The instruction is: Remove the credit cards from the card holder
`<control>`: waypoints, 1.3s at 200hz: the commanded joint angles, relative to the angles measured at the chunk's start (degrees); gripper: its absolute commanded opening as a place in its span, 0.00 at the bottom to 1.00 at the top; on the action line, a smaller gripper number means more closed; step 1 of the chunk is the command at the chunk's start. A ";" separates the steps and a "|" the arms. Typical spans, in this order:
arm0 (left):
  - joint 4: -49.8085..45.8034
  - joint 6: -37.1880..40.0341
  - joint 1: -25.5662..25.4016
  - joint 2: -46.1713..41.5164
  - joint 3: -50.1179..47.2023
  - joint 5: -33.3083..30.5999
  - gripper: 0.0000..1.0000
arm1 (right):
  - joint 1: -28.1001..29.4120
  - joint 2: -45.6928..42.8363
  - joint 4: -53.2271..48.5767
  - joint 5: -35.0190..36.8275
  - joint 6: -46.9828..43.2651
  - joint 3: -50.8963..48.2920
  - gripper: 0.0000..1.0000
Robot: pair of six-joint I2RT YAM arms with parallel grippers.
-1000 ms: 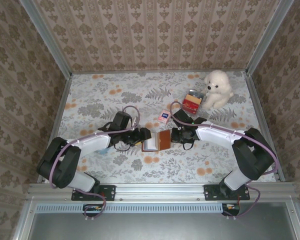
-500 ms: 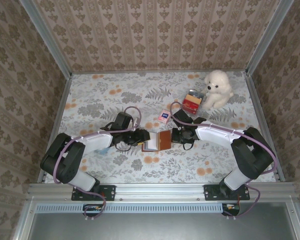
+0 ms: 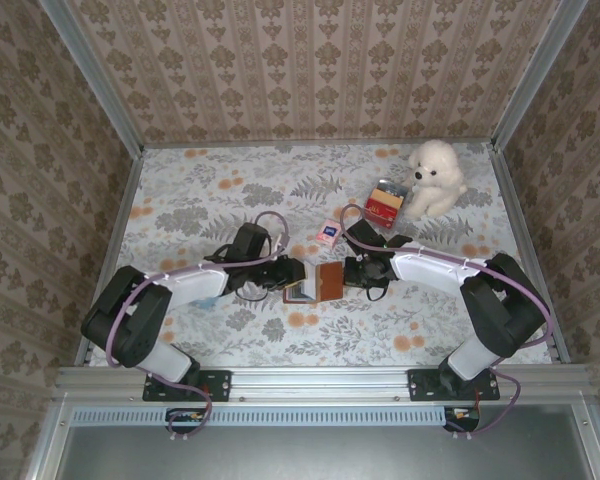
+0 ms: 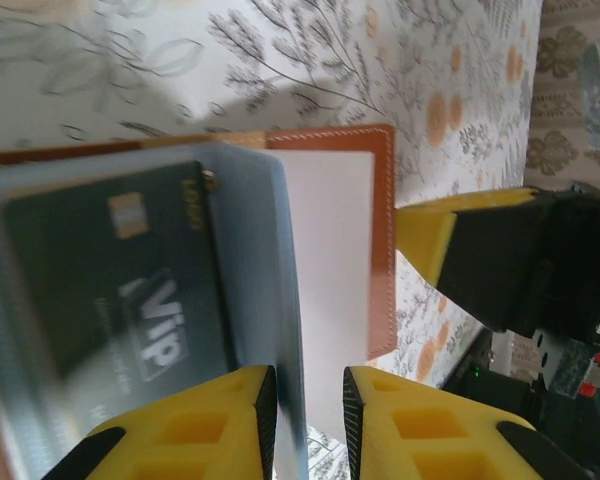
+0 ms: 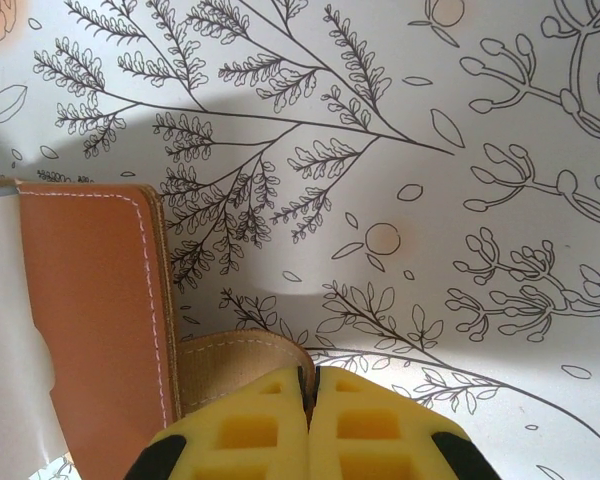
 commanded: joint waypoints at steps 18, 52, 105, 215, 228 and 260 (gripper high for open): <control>3.32 -1.35 -3.30 3.13 3.61 2.14 0.30 | -0.37 1.16 0.36 -0.57 -0.14 -0.29 0.06; 5.94 -2.86 -5.32 7.06 5.54 2.22 0.35 | -0.38 1.22 0.60 -0.77 -0.15 -0.38 0.06; 6.78 -3.29 -6.34 11.08 7.17 1.35 0.38 | -0.46 0.31 0.18 -0.51 -0.22 -0.72 0.06; -8.42 3.65 -6.29 4.96 9.99 -8.53 0.33 | -1.28 -3.28 0.10 -0.08 -0.50 -1.56 0.06; -10.21 4.57 -6.31 4.57 10.27 -9.45 0.32 | -1.26 -3.23 -0.17 -0.29 -0.20 -1.50 0.10; -10.45 4.68 -6.24 5.19 10.26 -9.70 0.32 | -1.34 -5.55 0.62 -2.68 0.37 -1.36 0.22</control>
